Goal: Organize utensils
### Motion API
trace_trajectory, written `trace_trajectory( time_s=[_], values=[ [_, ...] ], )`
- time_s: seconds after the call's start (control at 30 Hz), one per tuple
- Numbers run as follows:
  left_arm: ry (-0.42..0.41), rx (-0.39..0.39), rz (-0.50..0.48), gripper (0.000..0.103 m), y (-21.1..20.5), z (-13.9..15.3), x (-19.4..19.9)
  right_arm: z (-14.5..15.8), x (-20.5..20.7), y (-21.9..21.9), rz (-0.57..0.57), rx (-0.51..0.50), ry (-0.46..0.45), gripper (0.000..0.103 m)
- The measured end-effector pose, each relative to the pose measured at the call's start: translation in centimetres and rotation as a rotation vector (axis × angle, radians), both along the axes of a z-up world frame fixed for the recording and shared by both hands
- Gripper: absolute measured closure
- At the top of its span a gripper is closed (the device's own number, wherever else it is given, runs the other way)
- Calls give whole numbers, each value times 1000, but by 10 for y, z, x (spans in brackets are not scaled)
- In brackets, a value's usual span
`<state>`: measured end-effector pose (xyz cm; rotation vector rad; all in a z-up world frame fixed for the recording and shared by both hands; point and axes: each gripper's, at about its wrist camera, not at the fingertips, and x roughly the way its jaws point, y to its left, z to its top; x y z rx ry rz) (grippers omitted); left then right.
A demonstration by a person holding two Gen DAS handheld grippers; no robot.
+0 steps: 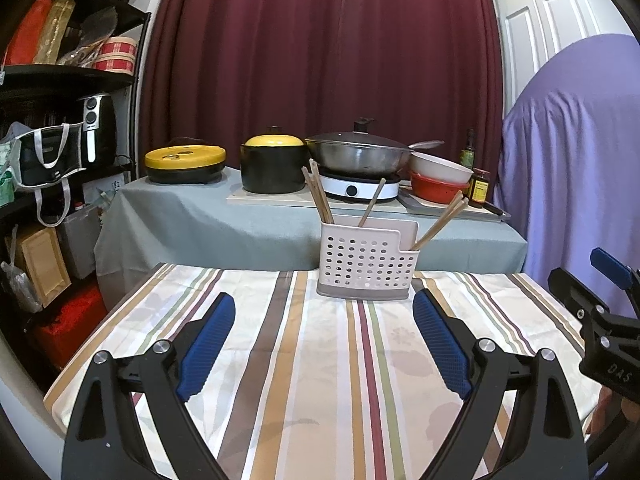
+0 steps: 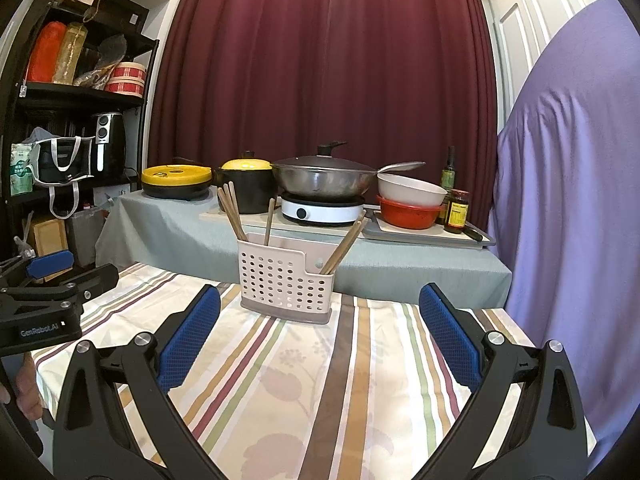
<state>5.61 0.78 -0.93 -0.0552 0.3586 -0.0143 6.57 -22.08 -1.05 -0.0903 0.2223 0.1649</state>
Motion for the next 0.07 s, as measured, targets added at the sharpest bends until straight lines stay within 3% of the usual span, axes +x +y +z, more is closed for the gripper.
trace_trajectory(
  time_s=[0.07],
  values=[
    [5,4,-2,15,1,-3,3,-4,7,-3,-10,1,15,6]
  ],
)
